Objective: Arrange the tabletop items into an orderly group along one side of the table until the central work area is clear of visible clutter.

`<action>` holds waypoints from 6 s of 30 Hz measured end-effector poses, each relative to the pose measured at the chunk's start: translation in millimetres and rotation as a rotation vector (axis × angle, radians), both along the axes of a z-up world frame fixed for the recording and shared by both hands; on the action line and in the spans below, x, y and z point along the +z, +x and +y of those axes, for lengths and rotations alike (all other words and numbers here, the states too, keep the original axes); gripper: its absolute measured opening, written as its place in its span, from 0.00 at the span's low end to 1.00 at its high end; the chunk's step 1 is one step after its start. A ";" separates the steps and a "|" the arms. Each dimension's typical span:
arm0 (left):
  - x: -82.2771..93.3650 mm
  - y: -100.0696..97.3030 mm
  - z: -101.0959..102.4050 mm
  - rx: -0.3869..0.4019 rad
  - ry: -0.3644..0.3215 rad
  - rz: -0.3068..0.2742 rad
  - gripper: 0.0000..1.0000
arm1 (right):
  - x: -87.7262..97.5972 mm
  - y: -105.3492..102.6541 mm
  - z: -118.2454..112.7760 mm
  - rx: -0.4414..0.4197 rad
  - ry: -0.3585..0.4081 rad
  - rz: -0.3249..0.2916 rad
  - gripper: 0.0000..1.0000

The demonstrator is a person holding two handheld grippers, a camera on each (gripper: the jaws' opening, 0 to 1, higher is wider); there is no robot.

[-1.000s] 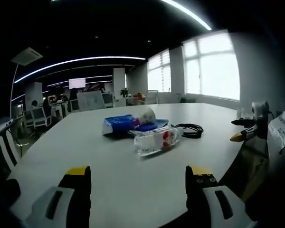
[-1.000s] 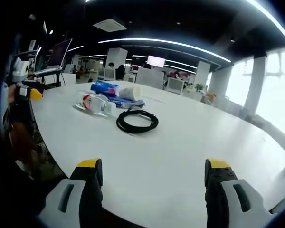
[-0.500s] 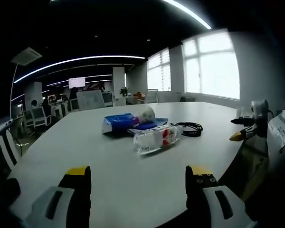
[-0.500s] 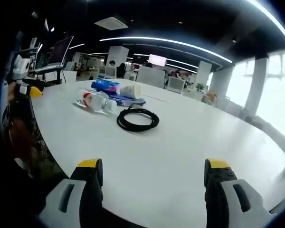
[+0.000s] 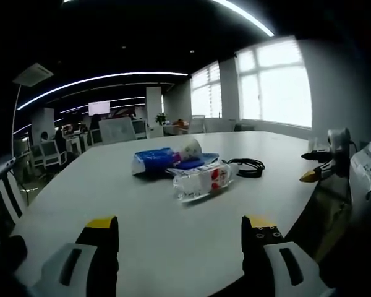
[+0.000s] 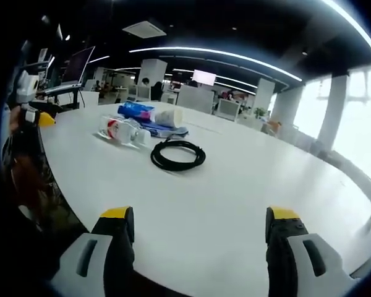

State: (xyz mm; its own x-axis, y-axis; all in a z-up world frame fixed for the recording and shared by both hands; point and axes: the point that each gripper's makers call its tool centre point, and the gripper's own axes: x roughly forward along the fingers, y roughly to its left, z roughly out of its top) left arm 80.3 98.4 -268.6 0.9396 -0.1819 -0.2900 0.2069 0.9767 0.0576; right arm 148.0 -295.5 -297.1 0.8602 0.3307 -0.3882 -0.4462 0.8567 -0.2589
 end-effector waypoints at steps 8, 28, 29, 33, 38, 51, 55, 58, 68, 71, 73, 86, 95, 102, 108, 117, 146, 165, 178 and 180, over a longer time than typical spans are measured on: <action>1.8 0.3 -1.1 0.000 0.009 -0.004 0.78 | -0.4 -0.3 -0.7 0.000 -0.006 0.001 0.84; 11.2 8.6 -4.6 0.011 0.023 -0.035 0.78 | -6.5 -5.0 12.7 0.049 0.023 0.024 0.85; 13.4 10.7 -6.3 0.007 0.025 -0.040 0.78 | -6.1 -4.8 12.7 0.048 0.023 0.024 0.85; 16.7 16.7 -14.3 -0.017 0.036 -0.049 0.78 | -3.9 -5.3 13.3 0.052 0.022 0.016 0.85; 17.4 24.4 -22.6 -0.037 0.048 -0.047 0.78 | -4.0 -6.3 10.7 0.044 0.018 0.018 0.85; 27.8 40.7 -46.1 -0.091 0.099 -0.076 0.77 | -4.6 -6.2 8.0 0.039 0.016 0.016 0.85; 32.3 45.2 -53.0 -0.108 0.110 -0.088 0.77 | -5.4 -5.9 8.0 0.037 0.020 0.019 0.85; 33.9 47.6 -57.4 -0.123 0.113 -0.090 0.77 | -4.1 -5.2 7.5 0.035 0.022 0.011 0.84; 38.6 58.6 -78.8 -0.181 0.114 -0.107 0.77 | -3.6 -4.4 6.4 0.033 0.024 0.012 0.84; 39.2 60.4 -83.4 -0.193 0.125 -0.106 0.77 | -3.1 -4.5 6.2 0.032 0.028 0.011 0.84; 39.3 62.4 -87.2 -0.204 0.130 -0.107 0.77 | -3.5 -4.4 5.7 0.030 0.026 0.012 0.84; 31.0 76.0 -102.4 -0.249 0.135 -0.083 0.77 | -0.2 -2.2 2.3 0.021 0.027 0.000 0.83; 30.5 83.4 -110.4 -0.268 0.130 -0.081 0.77 | -2.8 -1.2 0.4 0.021 0.015 0.009 0.82; 28.2 93.7 -117.4 -0.283 0.143 -0.075 0.77 | -2.1 1.1 -1.2 0.019 0.022 0.005 0.81; 28.5 99.1 -124.0 -0.305 0.119 -0.095 0.77 | -4.9 1.9 -0.9 0.027 0.004 0.016 0.81; 19.4 107.3 -130.7 -0.330 0.116 -0.069 0.77 | 0.7 4.2 -3.7 0.015 0.026 0.003 0.81; 0.5 133.5 -145.4 -0.364 0.215 -0.063 0.76 | -9.6 5.1 -10.5 -0.013 0.033 0.031 0.80; 4.4 149.4 -153.7 -0.351 0.366 -0.133 0.73 | -5.6 5.0 -16.0 -0.030 0.039 0.026 0.80; 2.0 151.7 -160.0 -0.353 0.519 -0.146 0.67 | -7.8 3.7 -19.1 -0.041 0.058 0.037 0.80; 2.4 151.9 -161.5 -0.354 0.533 -0.149 0.67 | -8.0 3.5 -20.1 -0.044 0.054 0.036 0.79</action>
